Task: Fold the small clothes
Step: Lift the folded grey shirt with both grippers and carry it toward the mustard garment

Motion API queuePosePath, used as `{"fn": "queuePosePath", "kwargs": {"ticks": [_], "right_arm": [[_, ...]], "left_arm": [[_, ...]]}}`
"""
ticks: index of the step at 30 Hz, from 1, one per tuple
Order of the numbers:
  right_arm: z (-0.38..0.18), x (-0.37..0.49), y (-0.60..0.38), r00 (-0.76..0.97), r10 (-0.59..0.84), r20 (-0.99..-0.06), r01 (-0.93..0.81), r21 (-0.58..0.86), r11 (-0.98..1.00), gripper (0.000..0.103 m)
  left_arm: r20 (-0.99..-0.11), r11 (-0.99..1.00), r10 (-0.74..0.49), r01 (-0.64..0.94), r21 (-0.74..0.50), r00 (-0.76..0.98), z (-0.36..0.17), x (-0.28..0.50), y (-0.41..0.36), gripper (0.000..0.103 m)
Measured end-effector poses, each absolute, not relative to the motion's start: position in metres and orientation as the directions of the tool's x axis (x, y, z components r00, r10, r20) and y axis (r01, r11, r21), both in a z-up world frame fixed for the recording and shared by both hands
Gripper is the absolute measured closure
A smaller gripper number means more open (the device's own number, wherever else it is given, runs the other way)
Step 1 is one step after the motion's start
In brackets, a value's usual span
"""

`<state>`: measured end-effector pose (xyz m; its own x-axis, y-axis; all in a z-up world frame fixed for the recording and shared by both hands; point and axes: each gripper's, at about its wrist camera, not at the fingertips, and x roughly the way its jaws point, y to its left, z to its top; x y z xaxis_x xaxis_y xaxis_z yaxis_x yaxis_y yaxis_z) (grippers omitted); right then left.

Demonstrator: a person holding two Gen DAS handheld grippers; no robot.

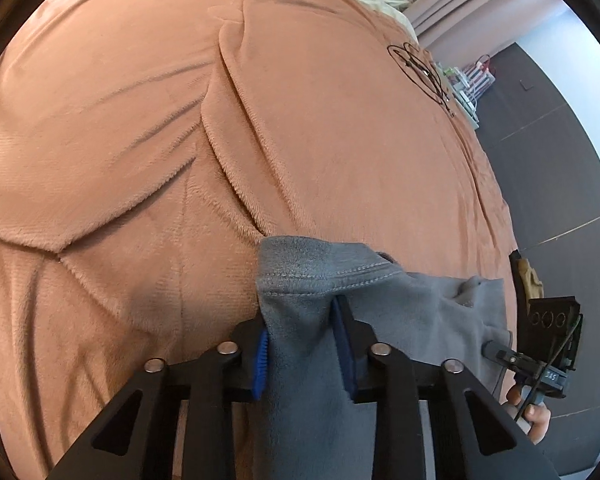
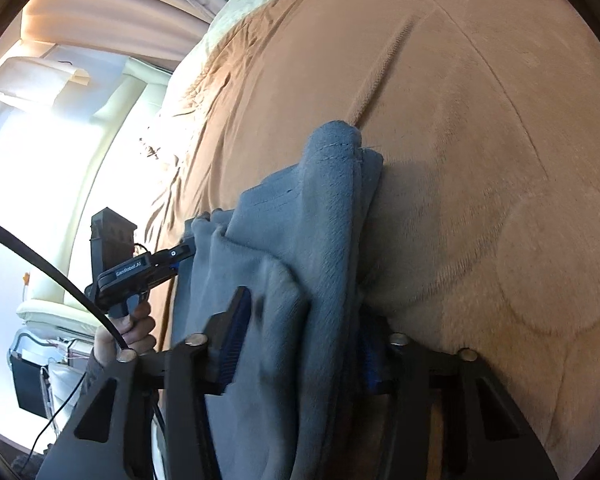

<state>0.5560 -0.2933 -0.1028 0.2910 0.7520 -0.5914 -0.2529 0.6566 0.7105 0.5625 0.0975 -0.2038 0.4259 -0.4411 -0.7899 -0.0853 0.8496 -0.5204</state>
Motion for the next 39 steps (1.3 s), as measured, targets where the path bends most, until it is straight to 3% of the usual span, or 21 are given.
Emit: {"fn": "queuePosePath", "kwargs": {"ticks": [3, 7, 26, 39], "right_arm": [[-0.1, 0.554, -0.287, 0.299, 0.728, -0.616, -0.25, 0.686, 0.683, 0.08], [-0.08, 0.541, -0.275, 0.353, 0.686, -0.636, -0.268, 0.633, 0.726, 0.085], [0.039, 0.424, -0.252, 0.523, 0.652, -0.549, -0.404, 0.514, 0.757, 0.086], [0.095, 0.291, -0.331, 0.661, 0.617, -0.428, -0.454, 0.427, 0.782, 0.087]], "left_arm": [[-0.793, 0.858, -0.43, -0.078, -0.508, 0.431, -0.199, 0.562, 0.095, 0.087], [-0.766, 0.844, -0.45, -0.062, -0.533, 0.46, -0.183, 0.555, 0.099, 0.093], [-0.603, 0.826, -0.492, 0.117, -0.551, 0.628, -0.041, 0.477, 0.086, 0.094], [-0.484, 0.802, -0.544, 0.254, -0.541, 0.685, 0.052, 0.415, 0.032, 0.094]]}}
